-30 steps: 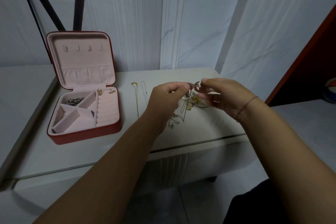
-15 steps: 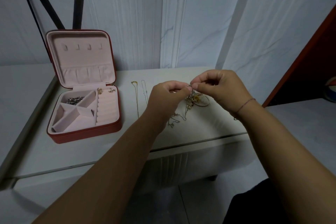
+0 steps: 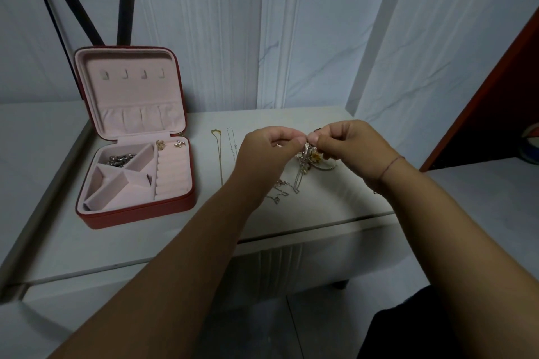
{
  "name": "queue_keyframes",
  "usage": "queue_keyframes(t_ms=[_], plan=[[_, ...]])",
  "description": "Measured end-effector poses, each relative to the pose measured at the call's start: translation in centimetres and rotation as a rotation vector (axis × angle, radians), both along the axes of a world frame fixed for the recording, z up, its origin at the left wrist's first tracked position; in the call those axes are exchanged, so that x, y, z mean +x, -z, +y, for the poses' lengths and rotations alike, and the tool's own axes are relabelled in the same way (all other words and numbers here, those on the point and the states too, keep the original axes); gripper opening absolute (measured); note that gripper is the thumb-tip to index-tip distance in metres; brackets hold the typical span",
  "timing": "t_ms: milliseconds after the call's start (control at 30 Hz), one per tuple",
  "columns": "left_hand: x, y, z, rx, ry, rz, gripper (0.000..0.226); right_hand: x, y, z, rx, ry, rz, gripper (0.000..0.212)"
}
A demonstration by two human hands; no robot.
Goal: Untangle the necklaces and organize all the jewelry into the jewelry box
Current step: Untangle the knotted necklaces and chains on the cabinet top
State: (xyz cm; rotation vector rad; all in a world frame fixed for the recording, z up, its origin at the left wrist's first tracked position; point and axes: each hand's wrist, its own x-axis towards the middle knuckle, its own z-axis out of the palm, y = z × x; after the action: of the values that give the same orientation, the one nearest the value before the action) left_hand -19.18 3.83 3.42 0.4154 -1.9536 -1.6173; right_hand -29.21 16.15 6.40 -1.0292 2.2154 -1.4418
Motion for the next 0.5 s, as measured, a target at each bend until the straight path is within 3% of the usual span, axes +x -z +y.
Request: queue_keyframes(t_ms=[167,400,500], plan=[[-0.12,-0.12,0.56,-0.144,-0.018,-0.044,0.006,-0.11,0.17,-0.06,0.014,-0.054,-0.071,0.038],[-0.39,-0.15,0.72,0.303,0.077,-0.053,0.019,0.06,0.05,-0.35,0.027,-0.121,-0.193,0.024],[-0.53,-0.07,0.20,0.303,0.074,-0.054,0.019,-0.29,0.13,-0.28,-0.037,-0.079,-0.334,0.022]])
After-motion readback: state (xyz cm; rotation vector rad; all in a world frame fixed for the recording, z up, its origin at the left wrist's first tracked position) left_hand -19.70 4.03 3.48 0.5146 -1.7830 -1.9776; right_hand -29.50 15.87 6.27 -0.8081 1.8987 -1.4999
